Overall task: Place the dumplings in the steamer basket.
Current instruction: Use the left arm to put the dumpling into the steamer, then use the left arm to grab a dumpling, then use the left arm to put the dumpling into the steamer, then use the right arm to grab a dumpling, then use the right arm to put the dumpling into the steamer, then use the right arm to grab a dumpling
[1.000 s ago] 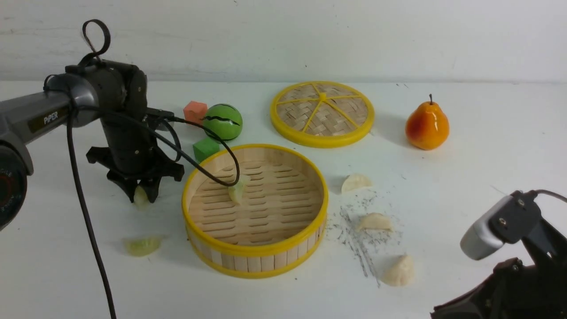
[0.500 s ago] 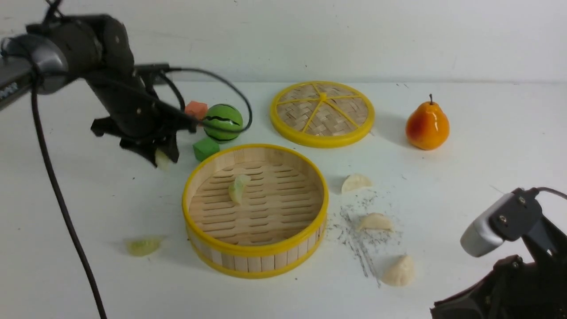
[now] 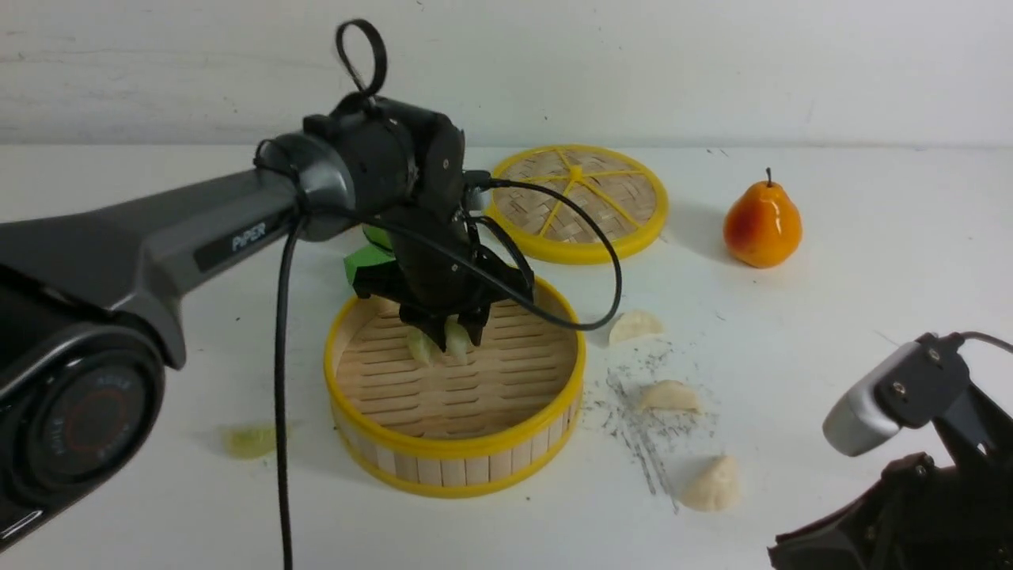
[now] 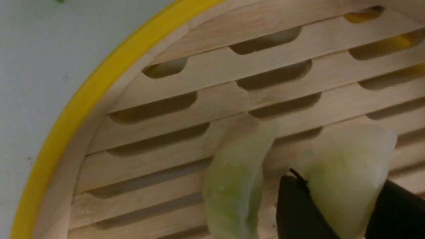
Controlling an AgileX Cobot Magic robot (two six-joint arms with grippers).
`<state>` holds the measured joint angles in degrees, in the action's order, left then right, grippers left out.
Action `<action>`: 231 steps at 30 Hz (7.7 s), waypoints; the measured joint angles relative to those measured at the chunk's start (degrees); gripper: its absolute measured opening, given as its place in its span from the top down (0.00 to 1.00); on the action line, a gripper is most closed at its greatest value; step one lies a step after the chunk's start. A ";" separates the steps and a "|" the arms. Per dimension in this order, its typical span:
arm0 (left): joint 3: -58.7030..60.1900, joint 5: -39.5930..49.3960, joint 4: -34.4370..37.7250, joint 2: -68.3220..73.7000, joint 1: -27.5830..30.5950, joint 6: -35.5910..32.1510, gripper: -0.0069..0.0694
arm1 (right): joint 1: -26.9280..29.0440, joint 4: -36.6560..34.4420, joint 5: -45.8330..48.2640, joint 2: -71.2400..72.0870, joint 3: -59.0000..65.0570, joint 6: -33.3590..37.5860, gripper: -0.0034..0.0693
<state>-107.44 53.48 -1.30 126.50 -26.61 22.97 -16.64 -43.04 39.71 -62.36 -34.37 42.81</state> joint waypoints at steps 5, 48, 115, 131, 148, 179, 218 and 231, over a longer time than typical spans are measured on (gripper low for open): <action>-0.05 -2.91 -0.50 0.91 0.00 3.12 0.60 | 0.00 0.00 0.25 0.00 0.00 0.00 0.85; 35.73 -7.23 -6.73 -18.50 11.48 -41.95 0.52 | 0.00 -1.36 2.59 0.00 0.00 0.00 0.82; 6.06 -21.24 20.82 -6.63 0.61 -15.37 0.25 | 0.00 -1.49 0.67 0.00 0.00 0.00 0.79; 9.48 12.67 -2.20 -49.34 0.61 -16.90 0.93 | 0.00 13.37 -5.05 -12.65 -10.19 -32.11 0.34; 71.61 -3.78 -19.97 -101.93 0.61 0.26 0.93 | -0.02 15.00 -16.17 -40.42 -21.26 -43.18 0.38; 88.12 -12.82 -23.63 -120.69 0.61 4.00 0.93 | -6.41 22.69 -1.95 -41.03 -24.74 -43.57 0.32; 88.12 -14.88 -23.69 -120.69 0.61 4.00 0.93 | -22.11 27.13 14.38 -68.31 -82.19 -51.26 0.45; 88.12 -14.66 -23.69 -120.69 0.61 4.00 0.92 | -9.12 36.38 30.32 -53.20 -83.35 -43.13 0.25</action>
<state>-19.32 38.83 -25.00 5.81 -26.00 26.97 -25.76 -6.66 70.02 -115.56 -117.72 -0.32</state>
